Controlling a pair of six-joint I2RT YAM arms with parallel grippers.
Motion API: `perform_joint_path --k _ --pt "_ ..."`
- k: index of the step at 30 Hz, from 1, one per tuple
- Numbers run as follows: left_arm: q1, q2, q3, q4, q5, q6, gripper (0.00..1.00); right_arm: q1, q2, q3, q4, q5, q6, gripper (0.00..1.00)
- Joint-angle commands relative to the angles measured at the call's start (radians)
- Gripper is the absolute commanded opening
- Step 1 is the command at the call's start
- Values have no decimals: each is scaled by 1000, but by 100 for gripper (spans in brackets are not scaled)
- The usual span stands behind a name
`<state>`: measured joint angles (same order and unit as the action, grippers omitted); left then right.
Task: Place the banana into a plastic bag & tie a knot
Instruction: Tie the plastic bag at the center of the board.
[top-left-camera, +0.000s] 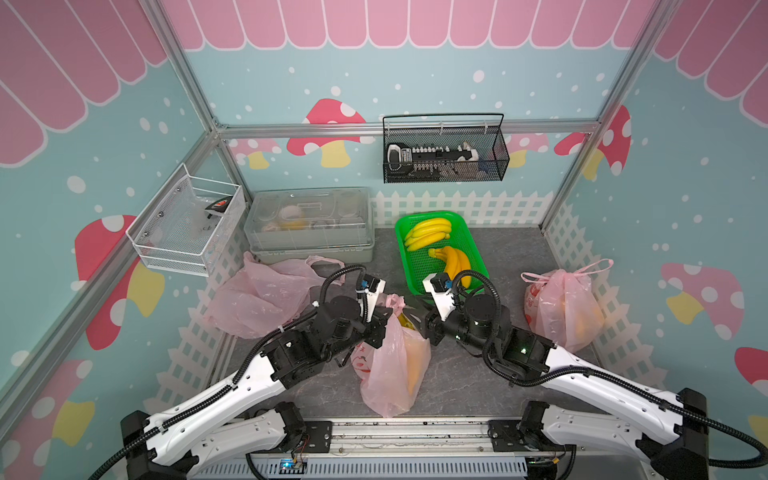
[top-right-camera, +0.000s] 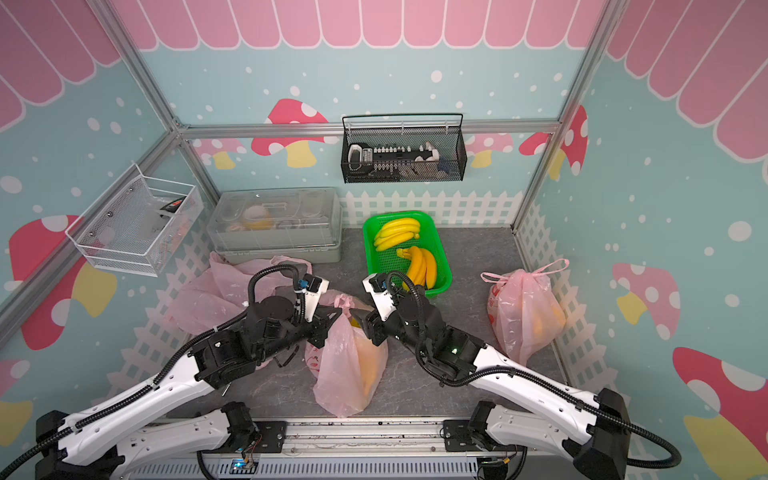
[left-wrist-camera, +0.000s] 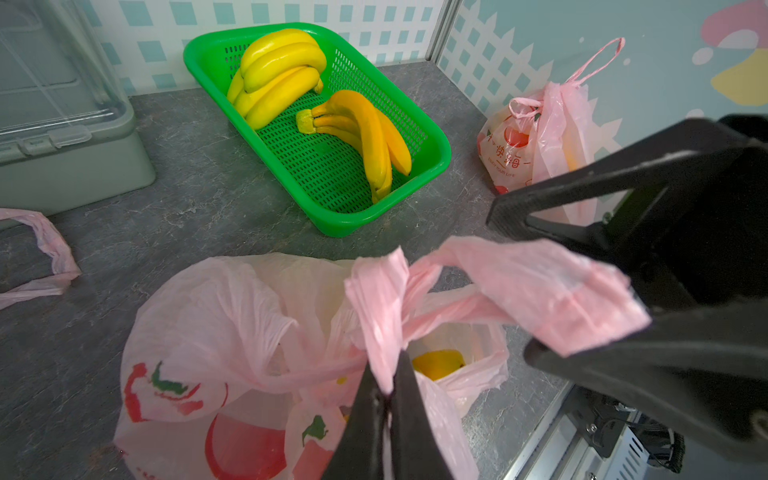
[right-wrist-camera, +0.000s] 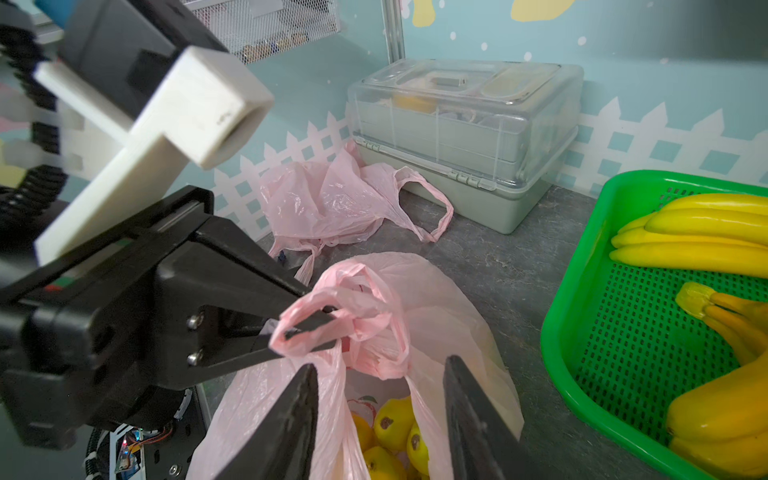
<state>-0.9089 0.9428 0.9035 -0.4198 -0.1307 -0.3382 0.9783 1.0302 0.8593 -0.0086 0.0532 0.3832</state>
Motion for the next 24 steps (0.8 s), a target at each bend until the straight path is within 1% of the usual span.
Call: perform_joint_path --k 1,3,5,6,9,13,19,20,23,24 --pt "-7 -1 -3 24 -2 15 5 8 25 -1 -19 44 77 47" --pt "-8 -1 -4 24 -3 14 5 8 48 3 -20 59 74 44" --pt "-8 -4 -6 27 -4 12 4 7 78 21 -49 84 64 37" --pt "-9 -6 -8 27 -5 12 4 5 89 27 -54 84 57 35" --pt "-8 -10 -12 27 1 10 4 3 112 35 -35 57 41 35" --pt "-10 -15 -17 27 4 8 4 2 130 46 11 19 31 38" --pt "-10 -19 -24 33 9 5 3 -3 174 74 35 18 24 36" --pt "-10 -22 -23 33 10 5 3 -4 181 78 36 13 22 32" --pt "-10 -25 -25 31 5 4 3 -4 195 90 22 8 19 15" --pt "-10 -27 -25 31 2 5 3 -4 195 92 14 7 18 12"
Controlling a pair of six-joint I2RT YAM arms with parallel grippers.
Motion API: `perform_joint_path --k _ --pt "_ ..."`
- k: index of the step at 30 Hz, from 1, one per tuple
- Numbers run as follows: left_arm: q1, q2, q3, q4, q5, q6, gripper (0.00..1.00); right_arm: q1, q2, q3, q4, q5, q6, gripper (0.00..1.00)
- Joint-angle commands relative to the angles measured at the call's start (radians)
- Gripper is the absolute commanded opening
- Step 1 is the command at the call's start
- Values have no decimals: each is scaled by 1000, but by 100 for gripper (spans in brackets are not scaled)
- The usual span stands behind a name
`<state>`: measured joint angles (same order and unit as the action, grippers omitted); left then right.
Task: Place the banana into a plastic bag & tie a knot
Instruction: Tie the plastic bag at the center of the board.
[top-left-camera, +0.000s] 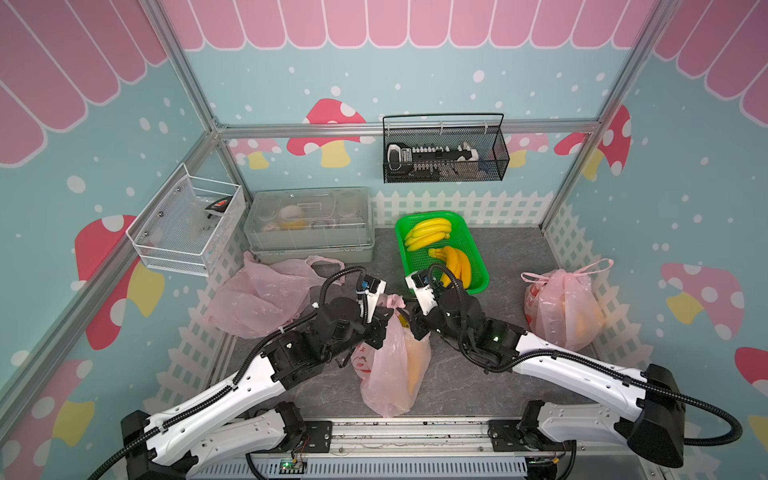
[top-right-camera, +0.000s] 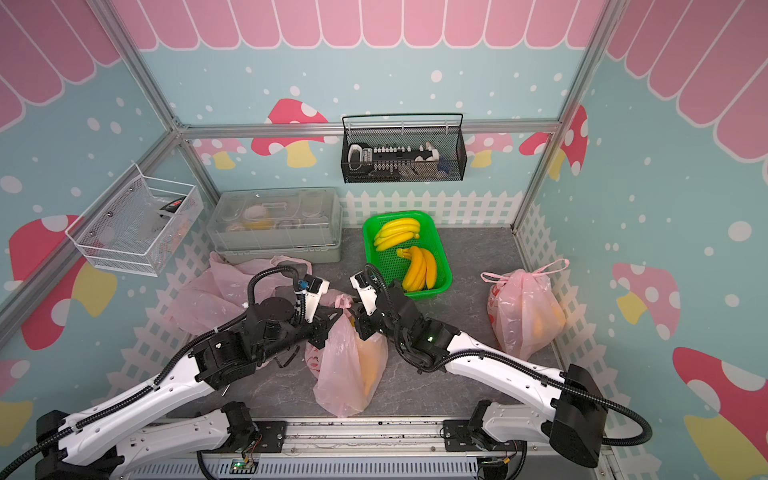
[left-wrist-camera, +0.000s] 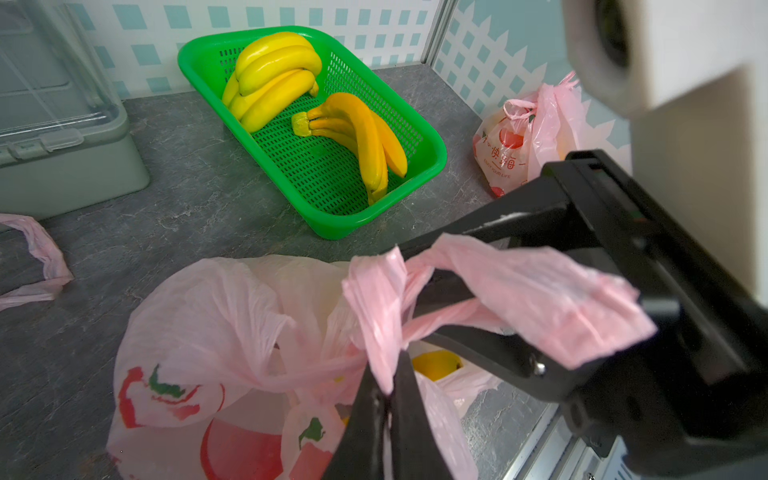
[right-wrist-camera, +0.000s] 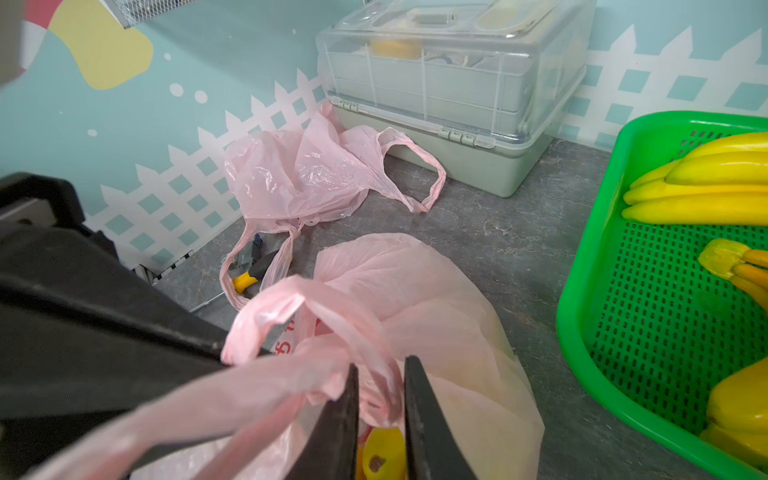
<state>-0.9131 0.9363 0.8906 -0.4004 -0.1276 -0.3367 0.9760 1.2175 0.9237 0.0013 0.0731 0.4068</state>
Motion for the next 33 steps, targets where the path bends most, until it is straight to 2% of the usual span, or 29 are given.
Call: perform_joint_path --k 1,4,13,18,24,33 --pt "-6 -23 -13 13 -5 3 2 -2 5 27 -8 -12 -6 7" --pt "-6 -26 -15 14 -22 4 1 1 -17 21 -46 -10 -7 0" --pt "-6 -25 -16 21 -42 10 0 12 -101 -51 -77 -66 58 0" --pt "-6 -13 -13 46 14 7 0 12 -56 -74 -33 -95 76 0" --pt "-12 -6 -4 65 54 4 0 12 22 -81 129 -207 106 0" --pt "-12 -34 -32 86 99 -25 3 9 174 -139 590 -395 202 0"
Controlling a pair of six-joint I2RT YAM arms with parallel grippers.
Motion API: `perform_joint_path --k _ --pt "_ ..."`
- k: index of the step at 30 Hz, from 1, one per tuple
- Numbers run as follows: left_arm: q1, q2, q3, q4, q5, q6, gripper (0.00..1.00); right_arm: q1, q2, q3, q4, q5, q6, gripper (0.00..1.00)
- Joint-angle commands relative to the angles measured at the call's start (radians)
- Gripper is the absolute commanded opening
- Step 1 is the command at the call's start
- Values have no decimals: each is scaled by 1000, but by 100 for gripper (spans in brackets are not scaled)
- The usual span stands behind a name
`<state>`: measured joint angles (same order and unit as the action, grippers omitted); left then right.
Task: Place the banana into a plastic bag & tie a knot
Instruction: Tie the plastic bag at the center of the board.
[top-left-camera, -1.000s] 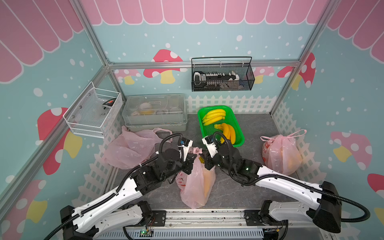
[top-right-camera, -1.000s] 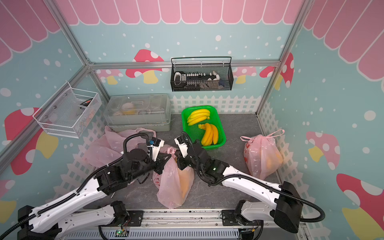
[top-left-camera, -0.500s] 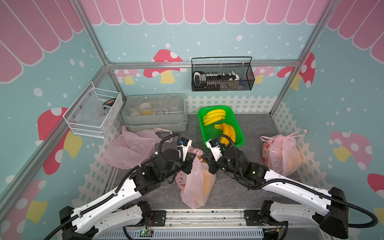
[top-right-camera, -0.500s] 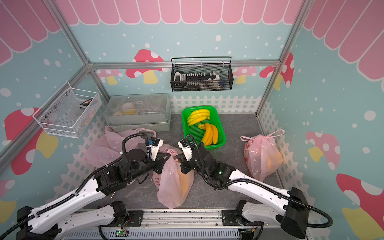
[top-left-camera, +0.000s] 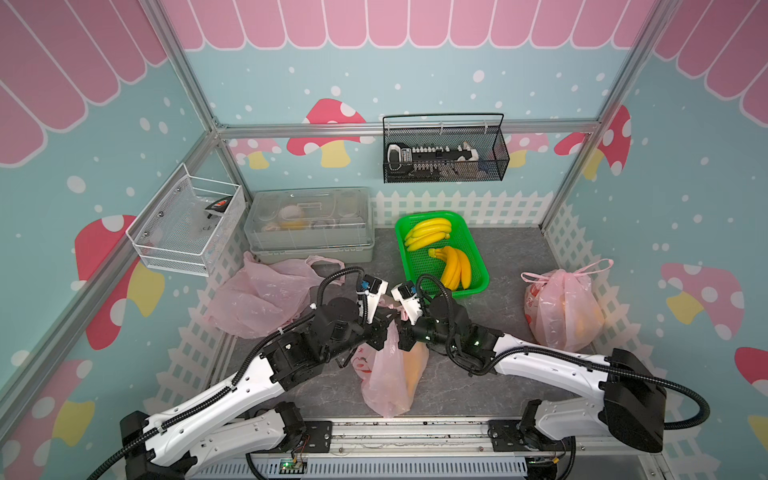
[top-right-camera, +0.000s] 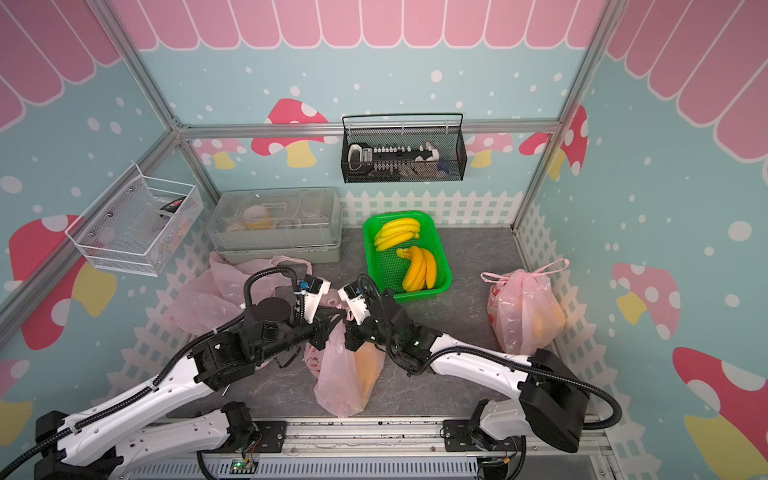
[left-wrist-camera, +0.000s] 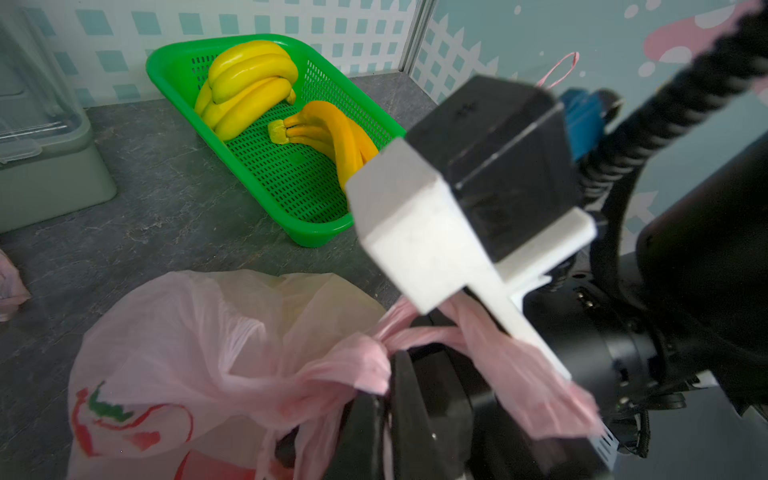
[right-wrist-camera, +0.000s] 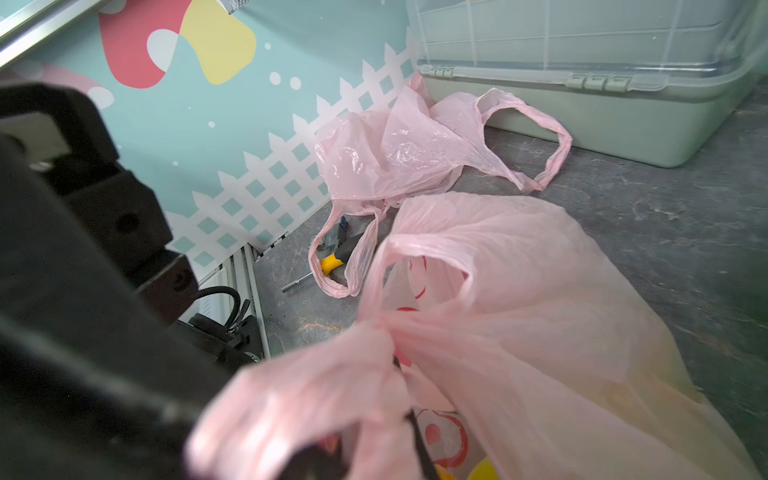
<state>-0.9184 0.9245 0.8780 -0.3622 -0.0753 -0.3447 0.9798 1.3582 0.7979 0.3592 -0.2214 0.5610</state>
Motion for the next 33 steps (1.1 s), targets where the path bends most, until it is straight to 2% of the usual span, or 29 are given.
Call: perform_joint_path --k 1,8,15,23,27,33 --pt "-7 -32 -28 49 47 -21 4 5 51 -15 286 -113 62 0" --pt "-7 -110 -84 45 10 -48 7 3 86 -53 570 -123 97 0" --pt "1 -123 -90 43 -12 -38 8 3 86 -44 592 -156 83 0" --pt "16 29 19 118 132 0 3 -16 6 -102 624 -65 70 0" --pt "15 100 79 152 195 22 2 -75 -69 -143 620 -7 77 0" --pt "15 174 78 228 270 -4 3 -140 -142 -167 565 -21 63 0"
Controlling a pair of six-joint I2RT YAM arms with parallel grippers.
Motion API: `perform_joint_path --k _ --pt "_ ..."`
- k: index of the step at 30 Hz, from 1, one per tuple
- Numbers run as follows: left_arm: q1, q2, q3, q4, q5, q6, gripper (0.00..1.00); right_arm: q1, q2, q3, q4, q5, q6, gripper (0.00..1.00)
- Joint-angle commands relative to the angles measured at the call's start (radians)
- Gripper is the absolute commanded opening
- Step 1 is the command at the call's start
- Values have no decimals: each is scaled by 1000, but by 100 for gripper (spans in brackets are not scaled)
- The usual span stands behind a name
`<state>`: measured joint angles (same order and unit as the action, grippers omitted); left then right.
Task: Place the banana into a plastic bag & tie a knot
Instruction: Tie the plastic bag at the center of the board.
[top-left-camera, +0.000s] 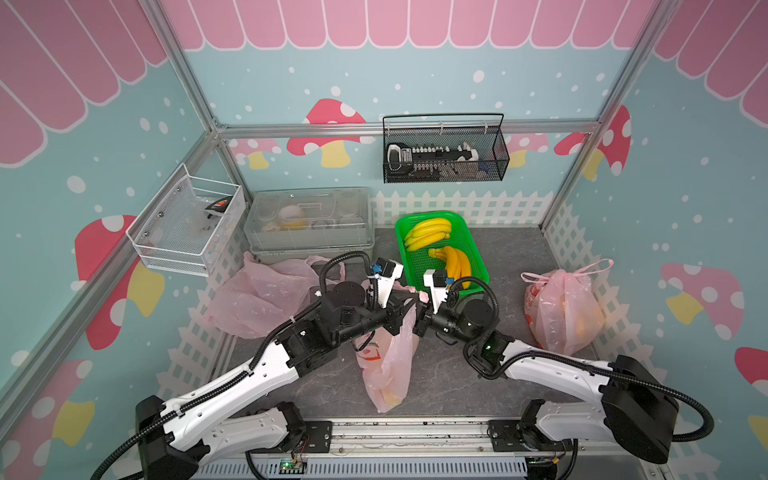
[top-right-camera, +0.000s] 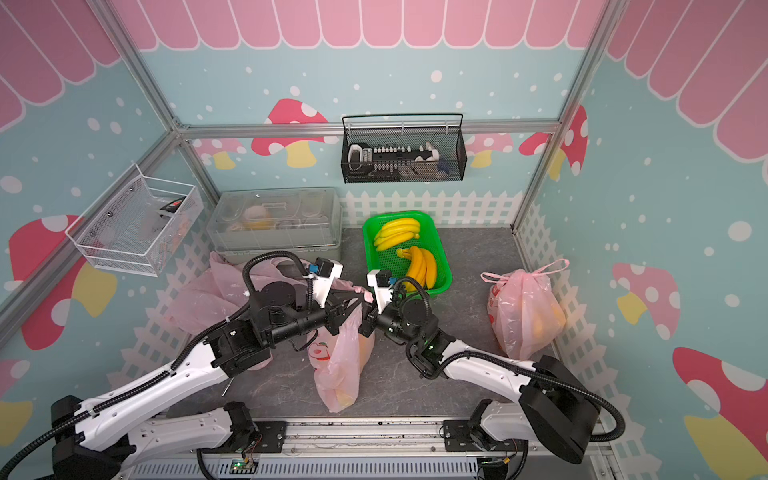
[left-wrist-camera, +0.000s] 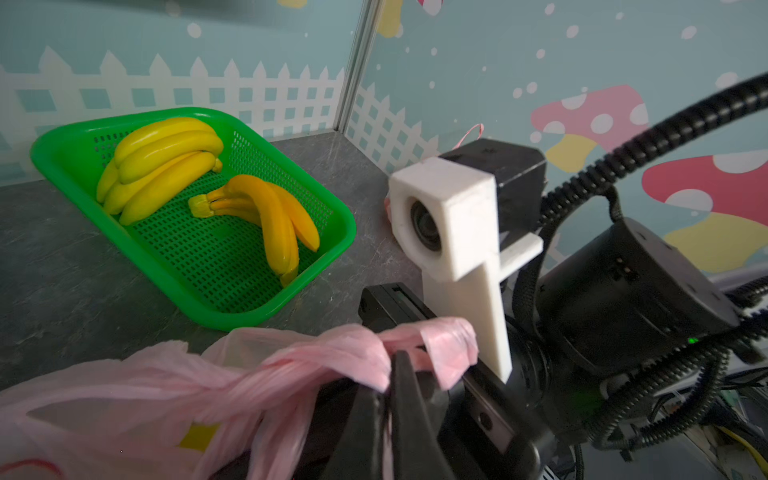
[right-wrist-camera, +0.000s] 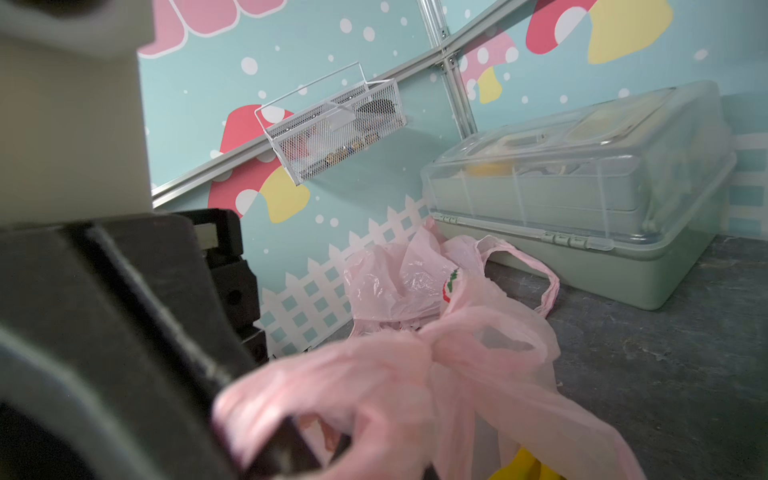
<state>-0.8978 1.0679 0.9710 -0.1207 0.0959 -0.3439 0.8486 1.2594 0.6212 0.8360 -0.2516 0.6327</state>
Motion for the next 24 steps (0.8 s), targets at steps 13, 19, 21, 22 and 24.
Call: perform_joint_path --k 13,19,21,22,24 --pt "-6 -18 -154 29 85 -70 10 -8 19 -59 141 -19 29 0" --pt "-6 -55 -180 9 68 -84 20 -8 9 -47 130 -29 25 0" --pt "-6 -65 -181 -4 61 -86 25 -7 7 -44 126 -29 24 0" --pt "-6 -74 -183 -10 54 -88 27 -6 6 -44 121 -29 23 0" --pt "-6 -91 -184 -25 39 -87 31 -7 6 -42 118 -30 22 0"
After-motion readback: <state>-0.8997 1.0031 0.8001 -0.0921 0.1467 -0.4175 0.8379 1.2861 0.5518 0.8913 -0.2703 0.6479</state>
